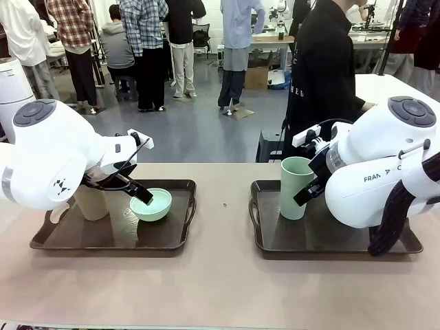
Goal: Set up a tray with a mat and arrange the tableware.
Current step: Pick up the Picnic Bowl and Reusable plastic cup from the Handle tray in front of the human's position and hold them in the air.
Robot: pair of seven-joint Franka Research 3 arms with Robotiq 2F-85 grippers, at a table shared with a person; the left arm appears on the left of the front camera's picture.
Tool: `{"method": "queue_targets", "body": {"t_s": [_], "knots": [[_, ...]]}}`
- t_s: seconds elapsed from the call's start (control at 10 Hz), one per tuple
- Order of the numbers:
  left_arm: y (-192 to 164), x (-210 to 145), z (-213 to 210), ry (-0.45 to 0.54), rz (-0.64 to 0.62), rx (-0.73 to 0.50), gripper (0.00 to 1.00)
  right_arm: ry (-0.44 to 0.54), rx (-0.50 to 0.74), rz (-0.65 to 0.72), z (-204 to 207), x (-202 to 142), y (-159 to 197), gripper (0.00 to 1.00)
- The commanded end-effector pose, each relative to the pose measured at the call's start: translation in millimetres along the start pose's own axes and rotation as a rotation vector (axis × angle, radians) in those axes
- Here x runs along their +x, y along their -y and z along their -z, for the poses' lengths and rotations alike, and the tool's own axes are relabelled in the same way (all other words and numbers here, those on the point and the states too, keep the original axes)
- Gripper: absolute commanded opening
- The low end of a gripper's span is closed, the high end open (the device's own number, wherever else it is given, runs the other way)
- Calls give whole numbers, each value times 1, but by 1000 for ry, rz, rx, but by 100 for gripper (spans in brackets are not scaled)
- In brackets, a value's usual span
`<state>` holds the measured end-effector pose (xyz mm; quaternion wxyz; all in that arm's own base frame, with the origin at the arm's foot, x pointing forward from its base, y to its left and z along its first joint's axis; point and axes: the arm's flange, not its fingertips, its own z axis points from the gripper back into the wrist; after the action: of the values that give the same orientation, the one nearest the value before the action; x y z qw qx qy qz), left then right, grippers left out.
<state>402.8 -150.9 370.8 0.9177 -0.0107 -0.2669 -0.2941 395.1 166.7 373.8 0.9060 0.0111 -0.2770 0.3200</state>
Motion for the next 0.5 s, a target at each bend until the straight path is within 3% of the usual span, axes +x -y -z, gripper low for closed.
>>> {"method": "queue_targets", "body": {"t_s": [0.0, 0.2, 0.3, 0.4], "knots": [[0, 0, 0, 1, 0, 0, 100, 0, 0, 0, 0, 0, 0, 100], [0, 0, 0, 0, 0, 0, 100, 0, 0, 0, 0, 0, 0, 100], [12, -5, -37, 33, 37, 10, 100, -43, -35, 44, -36, 2, -15, 100], [21, -15, -91, 29, 52, 62, 100, -57, -31, -4, -92, -5, -37, 100]]}}
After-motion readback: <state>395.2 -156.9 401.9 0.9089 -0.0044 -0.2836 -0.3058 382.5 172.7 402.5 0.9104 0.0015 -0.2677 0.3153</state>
